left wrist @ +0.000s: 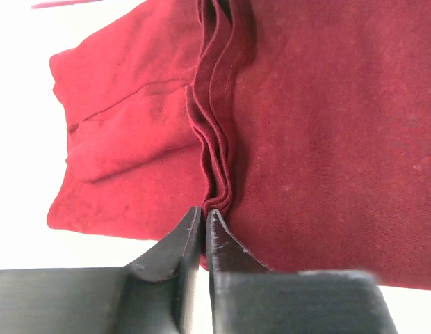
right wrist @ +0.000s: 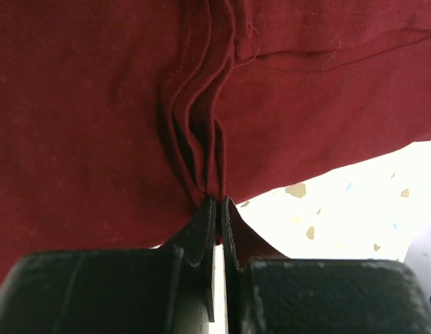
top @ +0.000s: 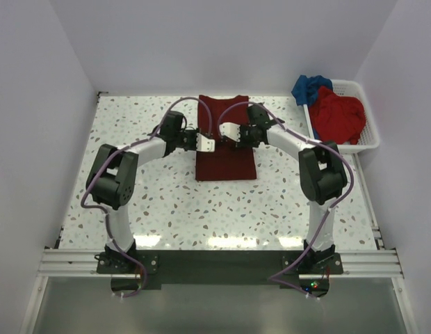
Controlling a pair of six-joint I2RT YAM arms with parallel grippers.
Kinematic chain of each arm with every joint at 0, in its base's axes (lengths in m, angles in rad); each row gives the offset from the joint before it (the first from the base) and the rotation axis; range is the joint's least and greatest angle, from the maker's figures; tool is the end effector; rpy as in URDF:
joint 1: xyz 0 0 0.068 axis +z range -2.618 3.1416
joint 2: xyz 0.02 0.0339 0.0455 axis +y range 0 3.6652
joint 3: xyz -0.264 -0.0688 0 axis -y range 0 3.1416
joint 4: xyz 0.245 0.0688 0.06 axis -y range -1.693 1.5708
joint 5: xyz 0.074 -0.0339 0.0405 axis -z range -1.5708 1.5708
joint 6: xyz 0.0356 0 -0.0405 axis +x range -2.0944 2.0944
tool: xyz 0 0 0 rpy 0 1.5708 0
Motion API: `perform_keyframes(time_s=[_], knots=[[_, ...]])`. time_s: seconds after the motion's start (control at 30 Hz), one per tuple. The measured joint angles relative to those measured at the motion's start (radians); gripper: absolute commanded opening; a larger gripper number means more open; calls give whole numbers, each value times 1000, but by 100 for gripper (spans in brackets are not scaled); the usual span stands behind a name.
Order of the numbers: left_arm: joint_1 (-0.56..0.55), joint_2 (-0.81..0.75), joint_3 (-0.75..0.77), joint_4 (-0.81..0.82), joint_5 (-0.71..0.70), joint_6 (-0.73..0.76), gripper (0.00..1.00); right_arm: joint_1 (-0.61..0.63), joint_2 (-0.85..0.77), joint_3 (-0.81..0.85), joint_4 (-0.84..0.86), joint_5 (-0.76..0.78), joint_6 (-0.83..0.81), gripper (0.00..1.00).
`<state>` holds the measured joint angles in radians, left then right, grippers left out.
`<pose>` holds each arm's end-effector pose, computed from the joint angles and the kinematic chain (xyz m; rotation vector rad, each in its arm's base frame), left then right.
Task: Fold and stack the t-shirts
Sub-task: Fold the tshirt
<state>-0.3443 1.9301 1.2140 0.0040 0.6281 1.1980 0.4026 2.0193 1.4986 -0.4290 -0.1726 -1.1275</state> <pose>0.3835 -0.1597 0.1779 1.6979 1.2962 -0.2242 0.4027 0.1782 0.1929 -1.7822 1.7560 -0.0823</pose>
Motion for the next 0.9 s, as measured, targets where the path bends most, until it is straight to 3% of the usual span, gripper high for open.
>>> perform_keyframes(time_s=[0.07, 0.1, 0.17, 0.23, 0.43, 0.6, 0.73, 0.9], knots=[[2, 13, 2, 10, -7, 0, 25, 0, 8, 6, 0, 6, -2, 27], [3, 20, 3, 13, -13, 0, 32, 0, 9, 6, 0, 9, 0, 33], [5, 35, 5, 18, -27, -7, 37, 0, 9, 7, 1, 25, -3, 42], [9, 41, 5, 21, -43, -28, 42, 0, 9, 10, -2, 39, 0, 46], [80, 4, 4, -27, -12, -133, 49, -18, -31, 25, -110, 45, 36, 45], [144, -212, -157, -111, 57, -138, 51, -16, -266, -121, -219, -8, 49, 40], [78, -323, -263, -163, 98, -121, 50, 63, -399, -240, -251, -31, 54, 33], [-6, -312, -329, -199, 99, -113, 48, 129, -357, -342, -243, -34, 61, 29]])
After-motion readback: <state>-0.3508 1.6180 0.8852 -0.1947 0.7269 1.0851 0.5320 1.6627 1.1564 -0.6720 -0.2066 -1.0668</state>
